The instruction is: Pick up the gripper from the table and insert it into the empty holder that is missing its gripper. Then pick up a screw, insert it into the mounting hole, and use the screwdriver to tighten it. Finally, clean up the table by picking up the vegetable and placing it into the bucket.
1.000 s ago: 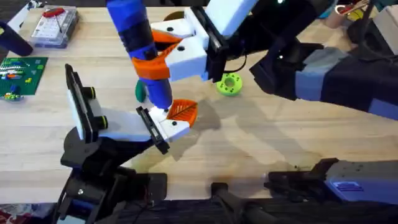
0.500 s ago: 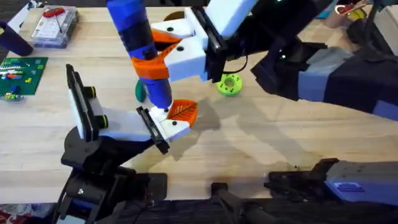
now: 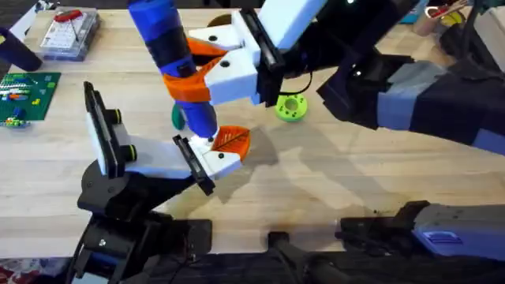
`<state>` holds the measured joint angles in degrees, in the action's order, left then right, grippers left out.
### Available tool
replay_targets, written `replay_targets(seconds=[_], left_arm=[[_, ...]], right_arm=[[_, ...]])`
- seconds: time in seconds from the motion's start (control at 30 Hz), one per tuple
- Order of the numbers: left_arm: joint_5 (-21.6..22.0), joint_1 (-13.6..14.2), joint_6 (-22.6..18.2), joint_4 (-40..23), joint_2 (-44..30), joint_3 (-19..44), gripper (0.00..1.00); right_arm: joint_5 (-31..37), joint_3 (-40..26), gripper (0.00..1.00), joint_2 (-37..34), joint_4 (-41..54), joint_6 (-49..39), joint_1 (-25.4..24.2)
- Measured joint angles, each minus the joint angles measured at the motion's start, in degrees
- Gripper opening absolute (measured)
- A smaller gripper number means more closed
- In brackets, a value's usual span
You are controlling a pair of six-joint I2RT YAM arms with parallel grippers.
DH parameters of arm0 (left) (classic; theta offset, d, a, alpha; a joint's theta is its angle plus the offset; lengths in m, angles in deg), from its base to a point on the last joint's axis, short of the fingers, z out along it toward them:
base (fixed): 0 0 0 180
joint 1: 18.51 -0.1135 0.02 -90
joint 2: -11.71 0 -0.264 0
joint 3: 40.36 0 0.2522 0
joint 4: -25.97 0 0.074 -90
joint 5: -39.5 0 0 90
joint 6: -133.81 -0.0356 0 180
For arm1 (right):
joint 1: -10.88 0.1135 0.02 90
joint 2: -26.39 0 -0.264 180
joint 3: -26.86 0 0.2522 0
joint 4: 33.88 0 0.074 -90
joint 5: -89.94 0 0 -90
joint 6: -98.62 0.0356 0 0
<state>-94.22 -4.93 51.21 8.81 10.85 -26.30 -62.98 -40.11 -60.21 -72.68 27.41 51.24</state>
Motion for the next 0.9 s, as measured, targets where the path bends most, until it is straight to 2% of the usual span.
replay_targets(seconds=[0.9], left_arm=[[0.0,0.0,0.2,0.0,0.0,0.0,0.017]], right_arm=[[2.7,-0.2,0.086,0.0,1.5,-0.7,1.5]])
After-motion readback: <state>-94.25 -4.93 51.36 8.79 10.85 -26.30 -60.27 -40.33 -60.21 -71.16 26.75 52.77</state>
